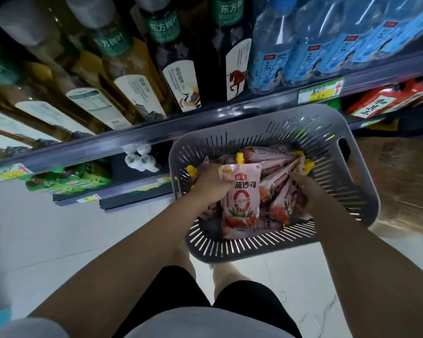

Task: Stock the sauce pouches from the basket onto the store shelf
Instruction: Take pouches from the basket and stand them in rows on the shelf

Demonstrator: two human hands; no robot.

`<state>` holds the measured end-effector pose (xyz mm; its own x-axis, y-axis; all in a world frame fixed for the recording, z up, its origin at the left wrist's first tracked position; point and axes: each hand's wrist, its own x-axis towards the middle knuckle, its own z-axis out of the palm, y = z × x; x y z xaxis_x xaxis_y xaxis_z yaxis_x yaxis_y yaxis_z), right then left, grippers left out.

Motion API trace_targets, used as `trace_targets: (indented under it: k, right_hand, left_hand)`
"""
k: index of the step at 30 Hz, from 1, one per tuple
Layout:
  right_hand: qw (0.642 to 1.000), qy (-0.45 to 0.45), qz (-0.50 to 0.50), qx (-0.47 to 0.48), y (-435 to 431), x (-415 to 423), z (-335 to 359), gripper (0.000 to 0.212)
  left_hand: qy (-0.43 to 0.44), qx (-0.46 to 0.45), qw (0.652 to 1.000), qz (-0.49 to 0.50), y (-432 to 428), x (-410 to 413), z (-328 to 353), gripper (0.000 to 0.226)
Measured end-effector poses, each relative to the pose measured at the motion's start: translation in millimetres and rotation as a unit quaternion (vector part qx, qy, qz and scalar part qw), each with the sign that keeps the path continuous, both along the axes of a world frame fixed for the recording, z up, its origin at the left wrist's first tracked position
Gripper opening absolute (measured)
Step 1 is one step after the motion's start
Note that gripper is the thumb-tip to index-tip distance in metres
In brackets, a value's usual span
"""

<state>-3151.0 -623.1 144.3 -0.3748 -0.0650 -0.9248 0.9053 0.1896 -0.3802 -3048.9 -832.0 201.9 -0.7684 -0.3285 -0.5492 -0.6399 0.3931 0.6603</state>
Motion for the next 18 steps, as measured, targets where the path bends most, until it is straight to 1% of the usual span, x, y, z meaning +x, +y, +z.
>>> trace_targets:
  k: [4, 6, 9, 11, 13, 15, 18]
  right_hand:
    - [0.999, -0.016, 0.045, 0.015, 3.0, -0.5, 0.3, 0.026]
    - [1.000, -0.022, 0.015, 0.016, 3.6, 1.9, 1.2, 0.023]
    - [1.000, -0.006, -0.018, 0.017, 6.4, 2.0, 1.4, 0.020]
    - [0.999, -0.030, -0.032, 0.020, 9.5, 2.7, 2.9, 0.020]
    - [0.998, -0.041, -0.026, 0.033, 10.0, 3.1, 4.2, 0.024]
    - [0.998, -0.049, -0.006, 0.040, 7.7, 4.4, 5.6, 0.034]
    - [0.997, -0.059, 0.001, 0.053, 6.9, 5.6, 5.8, 0.036]
  left_hand:
    - [-0.010, 0.018, 0.999, 0.031, -0.7, -1.3, -2.6, 0.012]
    - [-0.012, 0.042, 0.998, 0.045, -0.5, -1.0, -1.9, 0.014]
    - [-0.007, 0.045, 0.998, 0.052, -0.3, -0.2, -3.0, 0.010]
    - [-0.008, 0.040, 0.998, 0.052, 0.0, 0.0, -5.0, 0.007]
    - [-0.006, 0.035, 0.999, 0.040, 0.8, -0.7, -5.8, 0.011]
    - [-0.004, 0.029, 0.999, 0.024, 1.6, -1.7, -5.5, 0.016]
    - [-0.008, 0.030, 0.999, 0.019, 2.0, -1.8, -5.0, 0.019]
